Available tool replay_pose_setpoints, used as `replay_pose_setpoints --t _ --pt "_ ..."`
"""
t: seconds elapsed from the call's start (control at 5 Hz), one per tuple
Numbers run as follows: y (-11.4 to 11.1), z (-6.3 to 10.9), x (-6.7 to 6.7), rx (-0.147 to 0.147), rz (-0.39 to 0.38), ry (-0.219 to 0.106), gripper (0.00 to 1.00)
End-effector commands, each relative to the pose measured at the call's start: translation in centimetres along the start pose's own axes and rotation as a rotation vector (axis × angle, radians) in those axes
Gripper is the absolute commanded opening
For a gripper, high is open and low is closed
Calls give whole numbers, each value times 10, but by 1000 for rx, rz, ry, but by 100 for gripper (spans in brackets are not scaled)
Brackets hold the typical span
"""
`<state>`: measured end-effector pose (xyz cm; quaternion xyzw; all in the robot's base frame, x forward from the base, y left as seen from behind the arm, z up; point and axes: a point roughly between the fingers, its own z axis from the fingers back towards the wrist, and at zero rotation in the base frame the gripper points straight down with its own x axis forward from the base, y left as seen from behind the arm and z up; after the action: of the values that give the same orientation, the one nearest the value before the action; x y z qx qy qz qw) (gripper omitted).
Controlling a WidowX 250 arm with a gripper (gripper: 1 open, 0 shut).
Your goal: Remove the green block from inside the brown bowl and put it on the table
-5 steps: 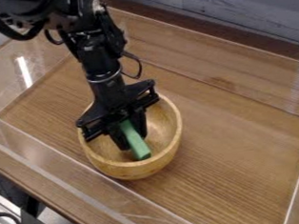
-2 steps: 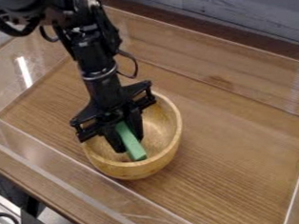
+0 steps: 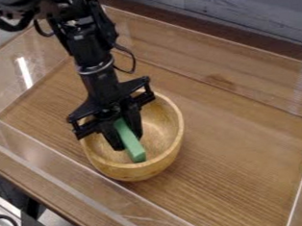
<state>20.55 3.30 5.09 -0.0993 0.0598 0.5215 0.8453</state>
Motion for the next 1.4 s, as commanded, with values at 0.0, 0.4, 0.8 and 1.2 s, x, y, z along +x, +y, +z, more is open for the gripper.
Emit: replay_pose_setpoints --t 0.0,0.4,0.8,1.2 --pt "-7 17 5 -54 -13 -31 0" --pt "-6 21 5 -69 -23 -2 0" --pt "-5 23 5 -88 -27 31 0" --pt "-9 29 -5 -100 -34 45 0"
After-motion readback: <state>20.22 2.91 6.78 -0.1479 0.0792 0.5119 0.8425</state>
